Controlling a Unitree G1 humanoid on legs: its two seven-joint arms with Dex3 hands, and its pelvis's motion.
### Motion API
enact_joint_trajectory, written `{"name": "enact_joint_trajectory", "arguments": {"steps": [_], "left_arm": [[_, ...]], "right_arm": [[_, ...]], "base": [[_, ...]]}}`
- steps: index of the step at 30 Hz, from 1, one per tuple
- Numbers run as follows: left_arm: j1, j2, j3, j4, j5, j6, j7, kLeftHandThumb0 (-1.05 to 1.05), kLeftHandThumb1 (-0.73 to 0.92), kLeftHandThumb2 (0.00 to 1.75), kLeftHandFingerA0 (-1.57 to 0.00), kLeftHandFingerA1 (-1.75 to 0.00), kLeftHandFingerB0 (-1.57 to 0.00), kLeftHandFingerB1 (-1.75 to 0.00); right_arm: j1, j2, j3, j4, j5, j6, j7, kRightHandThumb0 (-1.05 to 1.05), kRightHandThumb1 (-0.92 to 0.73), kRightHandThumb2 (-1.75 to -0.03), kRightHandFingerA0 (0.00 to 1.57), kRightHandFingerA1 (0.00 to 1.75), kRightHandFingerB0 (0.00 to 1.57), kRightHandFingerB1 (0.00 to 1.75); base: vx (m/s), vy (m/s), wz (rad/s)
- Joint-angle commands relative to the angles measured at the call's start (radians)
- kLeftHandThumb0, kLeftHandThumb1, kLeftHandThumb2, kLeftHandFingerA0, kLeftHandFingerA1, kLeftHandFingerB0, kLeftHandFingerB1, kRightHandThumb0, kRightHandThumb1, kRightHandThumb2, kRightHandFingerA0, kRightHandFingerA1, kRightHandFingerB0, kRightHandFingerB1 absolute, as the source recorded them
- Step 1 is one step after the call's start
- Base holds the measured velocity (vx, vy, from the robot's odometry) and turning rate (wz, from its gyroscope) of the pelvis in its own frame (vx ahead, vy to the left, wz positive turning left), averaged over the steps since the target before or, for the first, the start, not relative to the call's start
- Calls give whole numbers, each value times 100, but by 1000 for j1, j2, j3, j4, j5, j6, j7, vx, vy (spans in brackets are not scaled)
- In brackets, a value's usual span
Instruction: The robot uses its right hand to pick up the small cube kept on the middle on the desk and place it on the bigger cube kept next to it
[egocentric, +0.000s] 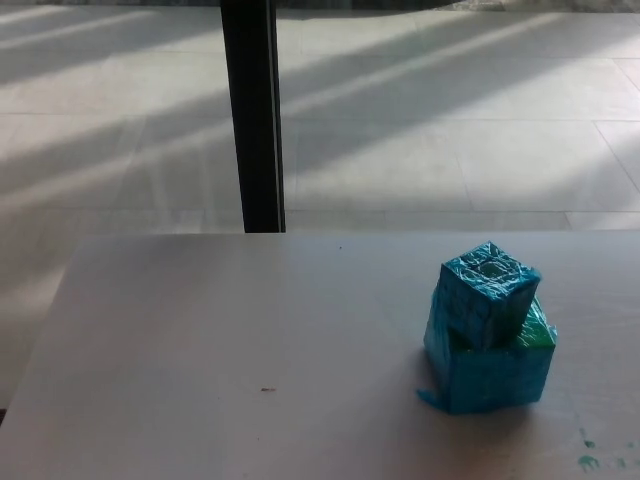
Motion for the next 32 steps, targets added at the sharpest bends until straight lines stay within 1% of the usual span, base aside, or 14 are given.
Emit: {"name": "enact_joint_trajectory", "arguments": {"steps": [1,2,4,5,6,11,12,17,18,20,22,23,29,32], "left_arm": [[6,7,-12,-7,6,-1,10,-70,68,60,-40,-57,-61,-55],[9,7,-15,-11,5,-5,6,-70,53,96,-32,-61,-55,-64],[8,7,-18,-8,5,-5,10,-69,68,61,-35,-55,-60,-55],[7,8,-22,-10,8,-1,14,-72,55,95,-33,-60,-52,-61],[9,6,-12,-13,-5,1,3,-67,68,61,-33,-55,-53,-47],[4,7,-18,2,2,-9,12,-71,67,60,-40,-55,-59,-48],[4,7,-17,1,0,-7,10,-72,54,95,-33,-61,-53,-60],[14,2,-15,-10,-4,-11,11,-69,66,60,-36,-54,-61,-51],[15,2,-18,-13,-2,-10,12,-73,55,96,-34,-60,-54,-61],[16,3,-23,-13,2,-10,15,-69,66,60,-40,-56,-61,-54],[13,4,-21,-10,-1,-5,11,-70,53,95,-34,-60,-54,-61],[9,2,-18,-6,-3,-1,22,-69,66,59,-39,-56,-62,-50],[6,3,-13,2,-9,0,9,-68,50,92,-32,-59,-54,-60],[4,-3,-2,9,-16,-2,14,-68,65,60,-40,-55,-64,-52]], "right_arm": [[-4,26,-3,8,31,-11,-6,-61,-53,-56,3,112,9,68],[-3,30,-4,2,35,-18,1,-60,-52,-55,1,111,8,68],[-3,34,-4,0,39,-27,12,-59,-55,-50,0,103,9,67],[-7,33,5,3,29,-29,-3,-59,-55,-52,0,101,11,65],[-9,34,7,4,30,-32,-2,-60,-53,-56,1,107,11,65],[-1,41,18,-14,30,-38,6,-59,-55,-53,10,104,10,66],[-1,42,25,-16,24,-41,-1,-66,-42,-78,25,84,13,62],[-16,36,41,-4,20,-48,-9,-64,-42,-79,33,87,13,61],[-17,37,44,-5,20,-50,-12,-59,-53,-56,32,103,14,64],[-20,39,49,-6,20,-52,-17,-59,-53,-56,36,101,14,65],[-17,43,54,-7,21,-66,-12,-60,-54,-56,32,99,15,64],[-17,45,55,-9,22,-66,-14,-61,-53,-56,32,99,15,65],[-15,41,86,-12,5,-75,-36,-61,-55,-57,40,98,17,63],[-14,40,93,-20,6,-77,-45,-62,-55,-57,40,97,18,63]], "base": [[0,0,0],[0,0,0],[0,0,0],[0,0,0],[0,0,0],[0,0,0],[0,0,0],[0,0,0],[0,0,0],[0,0,0],[0,0,0],[0,0,0],[0,0,0],[0,0,0]]}}
